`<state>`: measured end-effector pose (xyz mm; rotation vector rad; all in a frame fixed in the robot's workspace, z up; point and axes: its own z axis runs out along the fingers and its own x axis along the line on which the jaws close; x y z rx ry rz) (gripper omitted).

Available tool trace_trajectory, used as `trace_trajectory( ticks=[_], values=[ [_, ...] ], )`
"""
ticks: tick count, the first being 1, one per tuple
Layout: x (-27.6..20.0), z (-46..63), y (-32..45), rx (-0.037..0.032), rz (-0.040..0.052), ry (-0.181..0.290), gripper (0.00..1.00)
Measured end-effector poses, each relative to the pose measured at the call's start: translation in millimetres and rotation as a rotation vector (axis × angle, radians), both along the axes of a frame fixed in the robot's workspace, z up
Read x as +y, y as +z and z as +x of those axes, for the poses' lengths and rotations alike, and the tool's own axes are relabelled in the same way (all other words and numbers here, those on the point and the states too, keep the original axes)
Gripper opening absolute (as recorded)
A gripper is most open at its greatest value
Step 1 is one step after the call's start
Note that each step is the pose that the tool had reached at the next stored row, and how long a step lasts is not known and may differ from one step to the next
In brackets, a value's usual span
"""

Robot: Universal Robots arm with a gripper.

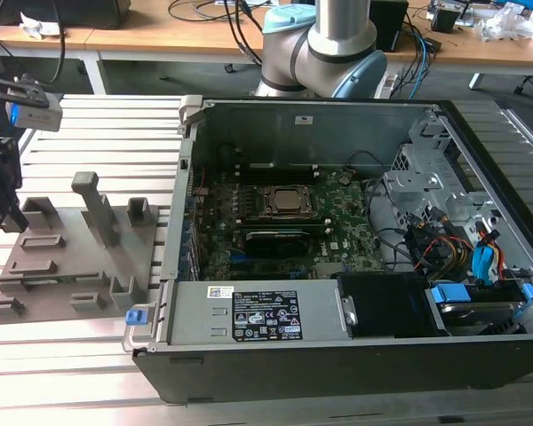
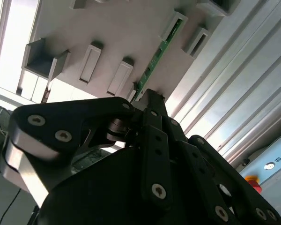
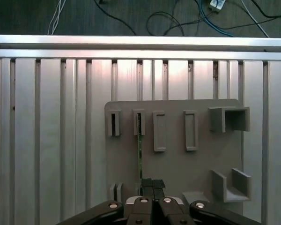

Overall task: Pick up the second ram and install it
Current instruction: 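Pick up the second ram and move it above second insertion slot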

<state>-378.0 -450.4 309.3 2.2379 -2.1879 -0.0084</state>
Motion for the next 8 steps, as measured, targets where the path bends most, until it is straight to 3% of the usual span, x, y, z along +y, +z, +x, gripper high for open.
trace_trajectory(
  ticks=[1, 2, 3, 8],
  values=[
    [0.5, 0.0, 0.1, 0.0001, -0.0074, 0.009, 0.11],
    [0.6, 0.0, 0.0, 0.0000, -0.0204, 0.009, 0.11],
    [0.7, 0.0, 0.0, 0.0002, -0.0256, 0.007, 0.11],
    [0.7, 0.0, -0.7, 0.0013, -0.0287, -0.073, 0.11]
  ],
)
